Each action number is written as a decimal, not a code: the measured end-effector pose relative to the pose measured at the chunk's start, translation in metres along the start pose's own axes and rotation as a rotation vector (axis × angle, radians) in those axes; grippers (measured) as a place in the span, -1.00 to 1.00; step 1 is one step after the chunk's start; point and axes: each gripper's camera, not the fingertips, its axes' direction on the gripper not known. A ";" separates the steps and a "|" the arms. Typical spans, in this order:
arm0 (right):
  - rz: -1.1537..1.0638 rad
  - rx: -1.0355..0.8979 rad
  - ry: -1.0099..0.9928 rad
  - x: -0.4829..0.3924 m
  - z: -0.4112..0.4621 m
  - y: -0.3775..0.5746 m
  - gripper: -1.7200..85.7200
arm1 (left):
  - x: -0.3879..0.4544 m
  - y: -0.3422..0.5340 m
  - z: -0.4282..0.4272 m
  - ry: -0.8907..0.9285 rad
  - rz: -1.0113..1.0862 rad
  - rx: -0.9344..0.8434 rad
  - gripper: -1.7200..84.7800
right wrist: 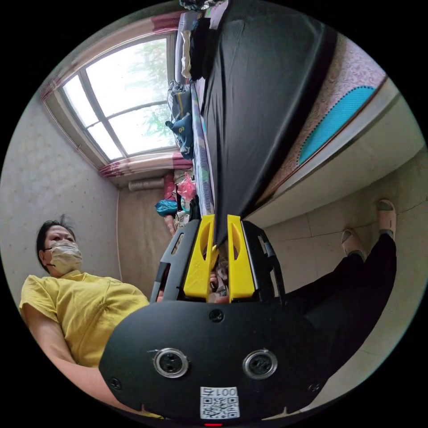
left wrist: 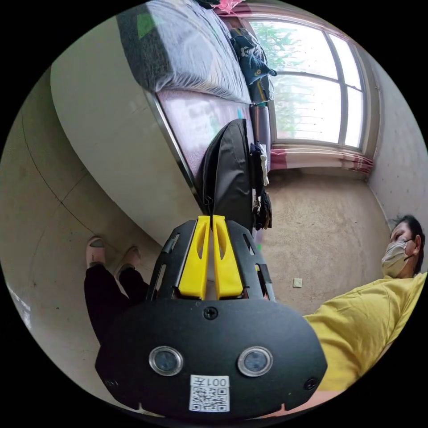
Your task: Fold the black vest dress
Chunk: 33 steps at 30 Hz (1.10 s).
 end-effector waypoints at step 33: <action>0.112 0.469 0.141 0.029 -0.118 0.036 -0.93 | 0.044 -0.005 0.028 -0.227 -0.029 -0.051 -1.00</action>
